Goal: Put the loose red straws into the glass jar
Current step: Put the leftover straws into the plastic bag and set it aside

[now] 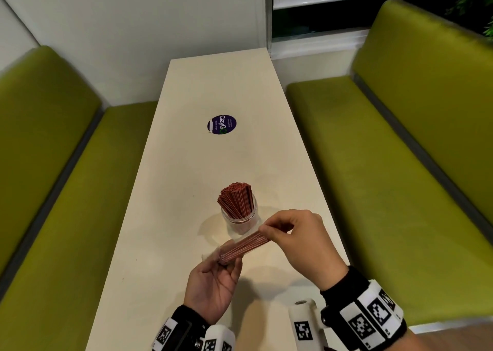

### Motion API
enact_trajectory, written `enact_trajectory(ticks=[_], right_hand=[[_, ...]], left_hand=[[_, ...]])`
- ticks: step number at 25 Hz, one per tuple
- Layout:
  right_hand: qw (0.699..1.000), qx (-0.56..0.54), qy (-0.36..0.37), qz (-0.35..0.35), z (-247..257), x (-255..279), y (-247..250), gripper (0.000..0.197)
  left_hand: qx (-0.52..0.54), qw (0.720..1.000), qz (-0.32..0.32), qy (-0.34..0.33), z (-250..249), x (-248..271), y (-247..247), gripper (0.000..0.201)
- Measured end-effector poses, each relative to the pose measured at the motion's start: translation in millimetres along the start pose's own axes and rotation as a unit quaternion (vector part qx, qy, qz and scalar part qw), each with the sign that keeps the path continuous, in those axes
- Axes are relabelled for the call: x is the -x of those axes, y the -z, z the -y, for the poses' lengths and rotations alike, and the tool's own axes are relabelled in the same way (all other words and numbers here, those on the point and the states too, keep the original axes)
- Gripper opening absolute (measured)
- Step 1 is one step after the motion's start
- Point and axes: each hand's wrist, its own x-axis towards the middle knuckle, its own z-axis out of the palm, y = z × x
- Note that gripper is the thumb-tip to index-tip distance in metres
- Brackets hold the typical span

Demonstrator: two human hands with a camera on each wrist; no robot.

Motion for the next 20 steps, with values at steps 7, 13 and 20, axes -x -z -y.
enact_trajectory(ticks=[7, 13, 20], right_hand=[[0.999, -0.035, 0.035, -0.005, 10.1, -0.3, 0.8, 0.02], [0.995, -0.095, 0.016, -0.017, 4.0, -7.5, 2.7, 0.014], [0.986, -0.156, -0.059, 0.008, -11.5, -13.2, 9.0, 0.007]], left_hand=[[0.013, 1.0, -0.017, -0.01, -3.3, -2.8, 1.5, 0.044], [-0.014, 0.999, -0.027, -0.012, -4.6, -2.3, -0.6, 0.073], [-0.041, 0.996, -0.06, -0.047, 5.6, -1.8, -11.6, 0.02]])
